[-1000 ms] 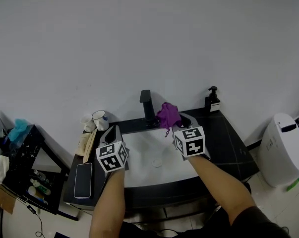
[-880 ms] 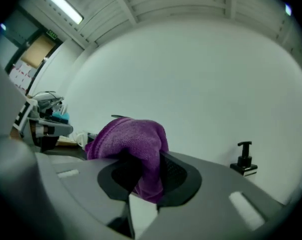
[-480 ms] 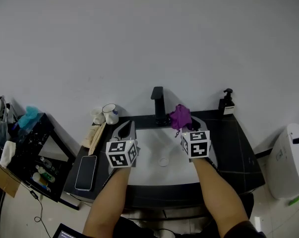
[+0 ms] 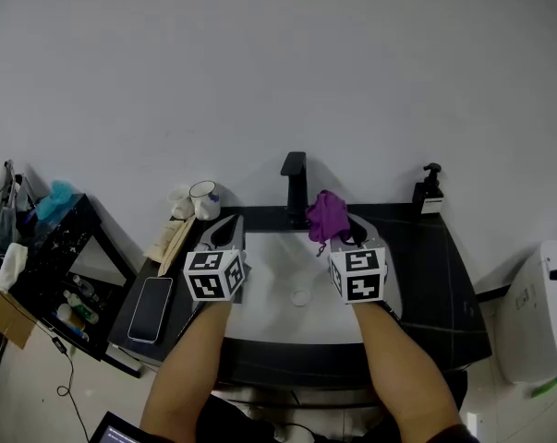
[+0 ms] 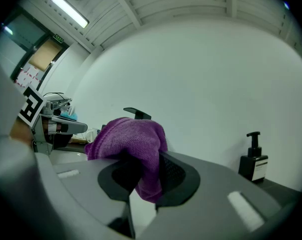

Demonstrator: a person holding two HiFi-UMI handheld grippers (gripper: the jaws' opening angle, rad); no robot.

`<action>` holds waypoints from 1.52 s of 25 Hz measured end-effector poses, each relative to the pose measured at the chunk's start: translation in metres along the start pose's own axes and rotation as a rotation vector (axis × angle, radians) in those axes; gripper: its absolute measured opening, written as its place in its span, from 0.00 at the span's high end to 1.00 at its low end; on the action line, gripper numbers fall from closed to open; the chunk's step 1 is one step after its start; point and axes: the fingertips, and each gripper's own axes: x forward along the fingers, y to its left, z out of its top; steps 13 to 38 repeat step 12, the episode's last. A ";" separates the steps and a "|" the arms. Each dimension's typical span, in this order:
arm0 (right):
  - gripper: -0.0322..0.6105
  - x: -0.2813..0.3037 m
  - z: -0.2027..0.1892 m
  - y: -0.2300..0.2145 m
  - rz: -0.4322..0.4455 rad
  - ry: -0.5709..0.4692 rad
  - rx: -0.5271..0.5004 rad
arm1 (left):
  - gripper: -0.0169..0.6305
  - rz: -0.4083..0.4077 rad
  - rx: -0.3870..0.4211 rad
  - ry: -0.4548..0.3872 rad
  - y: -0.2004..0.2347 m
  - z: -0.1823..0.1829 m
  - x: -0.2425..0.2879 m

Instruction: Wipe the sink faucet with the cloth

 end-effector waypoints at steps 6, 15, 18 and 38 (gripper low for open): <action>0.84 -0.001 -0.001 0.000 0.005 -0.008 0.010 | 0.95 0.026 -0.020 0.008 0.009 -0.003 -0.001; 0.84 0.001 -0.003 -0.002 0.007 -0.005 -0.003 | 0.95 0.025 0.001 0.011 0.006 -0.004 0.000; 0.84 0.001 -0.003 -0.002 0.007 -0.005 -0.003 | 0.95 0.025 0.001 0.011 0.006 -0.004 0.000; 0.84 0.001 -0.003 -0.002 0.007 -0.005 -0.003 | 0.95 0.025 0.001 0.011 0.006 -0.004 0.000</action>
